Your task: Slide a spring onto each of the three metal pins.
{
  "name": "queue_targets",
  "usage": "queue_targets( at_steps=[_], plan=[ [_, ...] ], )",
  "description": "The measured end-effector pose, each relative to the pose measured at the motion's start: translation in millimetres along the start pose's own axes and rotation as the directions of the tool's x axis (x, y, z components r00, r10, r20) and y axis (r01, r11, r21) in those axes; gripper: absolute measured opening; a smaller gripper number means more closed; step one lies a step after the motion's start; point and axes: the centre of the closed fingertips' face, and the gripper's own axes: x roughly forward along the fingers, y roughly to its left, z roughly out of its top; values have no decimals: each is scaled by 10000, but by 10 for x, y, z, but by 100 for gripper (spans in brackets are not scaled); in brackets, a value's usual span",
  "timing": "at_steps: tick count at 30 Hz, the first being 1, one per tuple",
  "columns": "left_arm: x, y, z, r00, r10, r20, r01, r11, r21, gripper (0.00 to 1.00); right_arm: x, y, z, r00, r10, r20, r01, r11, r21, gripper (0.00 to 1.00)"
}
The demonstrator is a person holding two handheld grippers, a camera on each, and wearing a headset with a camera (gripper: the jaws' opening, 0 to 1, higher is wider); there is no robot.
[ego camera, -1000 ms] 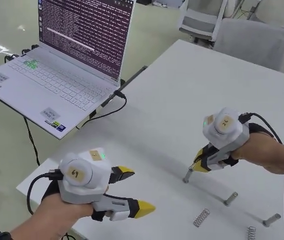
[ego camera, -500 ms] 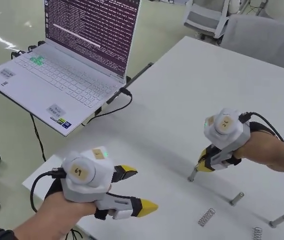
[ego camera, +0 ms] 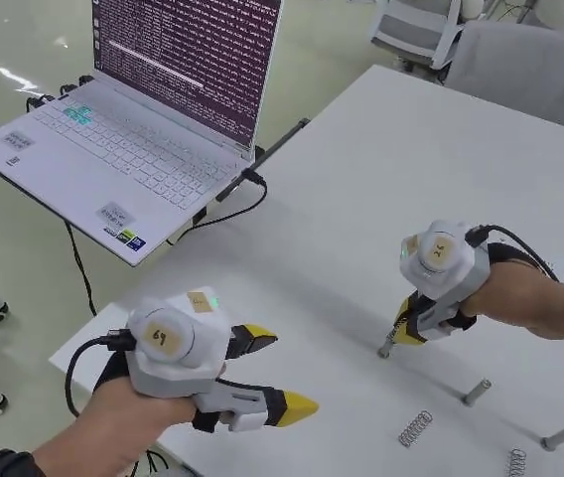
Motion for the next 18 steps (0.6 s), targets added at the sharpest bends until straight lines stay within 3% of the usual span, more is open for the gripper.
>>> queue_targets(
  at_steps=[18],
  plan=[
    [-8, 24, 0, 10000, 36, -16, -36, 10000, -55, 53, 224, 12, -46, 9984, 211, -530, -220, 9996, -181, 9]
  ],
)
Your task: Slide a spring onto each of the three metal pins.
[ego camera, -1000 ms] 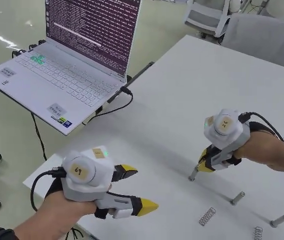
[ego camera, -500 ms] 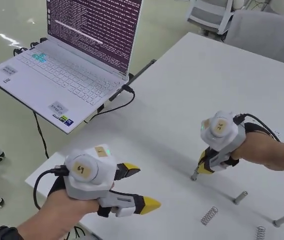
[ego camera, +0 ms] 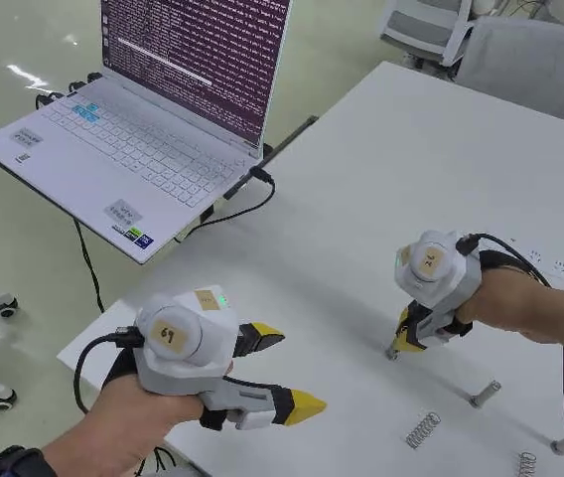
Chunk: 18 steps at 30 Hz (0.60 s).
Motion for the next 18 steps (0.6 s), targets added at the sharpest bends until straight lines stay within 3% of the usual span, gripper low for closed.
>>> queue_targets(
  at_steps=[18],
  plan=[
    [12, 4, 0, 10000, -3, -45, 3, 10000, -56, 53, 60, 3, -23, 9998, 102, -156, -101, 9999, 53, 12]
  ],
)
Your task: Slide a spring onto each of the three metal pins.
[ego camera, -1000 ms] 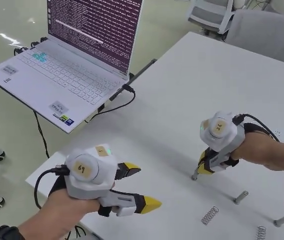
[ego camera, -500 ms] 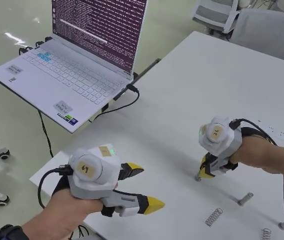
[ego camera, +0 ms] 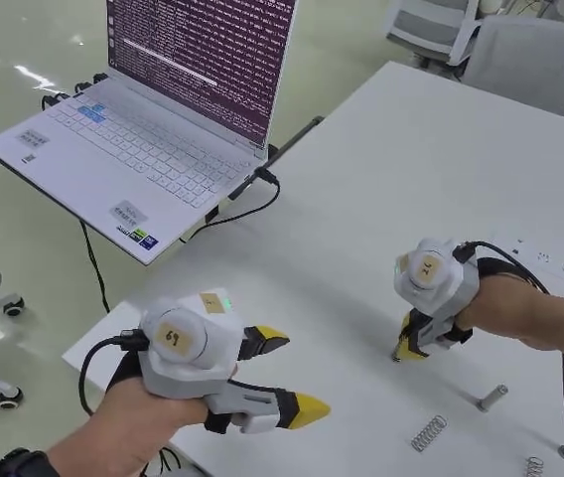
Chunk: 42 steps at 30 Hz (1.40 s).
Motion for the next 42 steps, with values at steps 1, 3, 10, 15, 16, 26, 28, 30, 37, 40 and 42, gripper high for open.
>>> queue_targets(
  at_steps=[1, 3, 10, 15, 16, 26, 28, 30, 37, 40, 42],
  plan=[
    [2, 0, 4, 10000, -9, 10, 9, 10000, -2, 53, -7, 4, -1, 10000, 8, 1, -8, 10000, 8, 13],
    [4, -2, 9, 10000, -8, 14, 8, 10000, 13, 53, -25, 8, 1, 10000, 0, 3, 0, 10000, 21, 14],
    [22, -29, 21, 10000, -71, 9, 71, 9999, 72, 52, -83, 3, -3, 9999, -141, 62, 141, 9999, -4, 18],
    [24, -42, 43, 10000, -85, 28, 85, 9999, 103, 52, -160, -7, -9, 9995, -283, 152, 282, 9996, 70, 21],
    [25, -47, 49, 10000, -93, 32, 92, 9999, 116, 52, -181, -12, -8, 9992, -335, 199, 333, 9994, 124, 21],
    [52, -84, 85, 9998, -156, 90, 155, 9997, 188, 53, -319, -19, -31, 9972, -622, 411, 609, 9976, 319, 26],
    [56, -88, 83, 9998, -192, 60, 190, 9996, 231, 53, -351, -32, -32, 9962, -733, 478, 716, 9968, 358, 26],
    [57, -89, 92, 9998, -208, 62, 206, 9994, 263, 52, -389, -42, -35, 9953, -810, 537, 785, 9958, 464, 26],
    [50, -94, 129, 9997, -219, 51, 217, 9990, 380, 52, -506, -59, -38, 9906, -1108, 802, 1050, 9917, 736, 28],
    [51, -96, 150, 9998, -198, 93, 195, 9991, 379, 52, -555, -47, -53, 9887, -1191, 909, 1113, 9900, 866, 29],
    [60, -95, 160, 9997, -185, 134, 180, 9992, 368, 52, -583, -49, -60, 9875, -1252, 960, 1163, 9889, 928, 29]
  ],
)
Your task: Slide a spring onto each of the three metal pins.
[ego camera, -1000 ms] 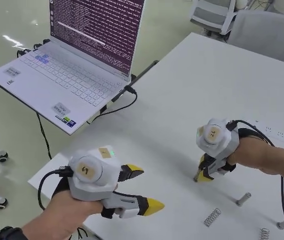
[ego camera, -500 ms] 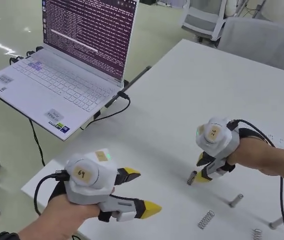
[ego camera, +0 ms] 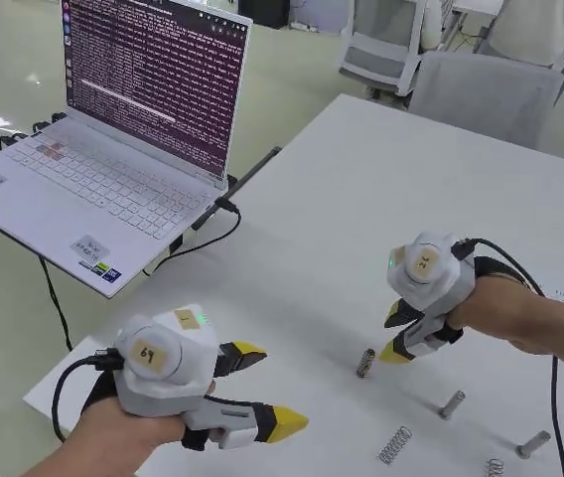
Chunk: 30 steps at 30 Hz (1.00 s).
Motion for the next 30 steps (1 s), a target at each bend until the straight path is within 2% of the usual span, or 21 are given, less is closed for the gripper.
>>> queue_targets(
  at_steps=[12, 19, 24, 30],
  plan=[
    [8, -86, 16, 9998, -168, -66, 169, 9996, 207, 52, -201, -26, -58, 9968, -397, 696, 329, 9948, 963, 31],
    [18, -105, 38, 9997, -241, -101, 243, 9993, 288, 53, -308, -41, -106, 9904, -685, 1201, 472, 9840, 1721, 33],
    [17, -121, 58, 9995, -273, -130, 277, 9990, 353, 53, -418, -77, -127, 9809, -1002, 1667, 594, 9704, 2339, 34],
    [29, -125, 79, 9994, -313, -146, 319, 9987, 402, 53, -558, -133, -150, 9634, -1452, 2253, 705, 9483, 3095, 35]
  ],
)
